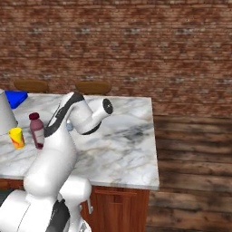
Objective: Place the drinks on the dining counter in a tight cluster.
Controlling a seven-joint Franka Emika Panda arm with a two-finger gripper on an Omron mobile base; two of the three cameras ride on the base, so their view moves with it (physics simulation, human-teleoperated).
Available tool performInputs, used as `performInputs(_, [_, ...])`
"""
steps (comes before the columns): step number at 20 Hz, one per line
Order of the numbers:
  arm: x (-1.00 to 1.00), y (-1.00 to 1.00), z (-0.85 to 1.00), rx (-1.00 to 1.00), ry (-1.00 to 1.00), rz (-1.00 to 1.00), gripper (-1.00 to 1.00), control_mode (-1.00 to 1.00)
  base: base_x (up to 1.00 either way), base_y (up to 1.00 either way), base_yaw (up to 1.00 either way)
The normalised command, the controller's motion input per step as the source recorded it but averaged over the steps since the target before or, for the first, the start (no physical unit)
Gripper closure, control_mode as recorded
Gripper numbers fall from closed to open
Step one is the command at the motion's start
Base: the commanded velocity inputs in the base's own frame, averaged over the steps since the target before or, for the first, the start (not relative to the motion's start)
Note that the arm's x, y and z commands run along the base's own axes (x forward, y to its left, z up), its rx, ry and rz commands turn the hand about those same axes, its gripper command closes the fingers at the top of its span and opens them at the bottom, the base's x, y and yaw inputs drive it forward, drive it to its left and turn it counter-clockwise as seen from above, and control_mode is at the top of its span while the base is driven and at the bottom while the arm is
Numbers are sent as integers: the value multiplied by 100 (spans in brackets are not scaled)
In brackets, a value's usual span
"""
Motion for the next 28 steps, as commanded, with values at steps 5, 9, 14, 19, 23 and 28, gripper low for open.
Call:
performInputs(5, [3,0,-32,-1,-3,16,100,-100,0,0,0])
performInputs(9, [-1,1,-59,-3,-8,1,100,-100,0,0,0])
performInputs(14, [0,0,-74,0,-1,0,100,-100,0,0,0])
performInputs(19, [16,7,-84,-2,0,0,100,-100,0,0,0])
performInputs(23, [47,7,-31,-1,0,0,100,-100,0,0,0])
performInputs(28, [63,1,3,0,5,-3,100,-100,0,0,0])
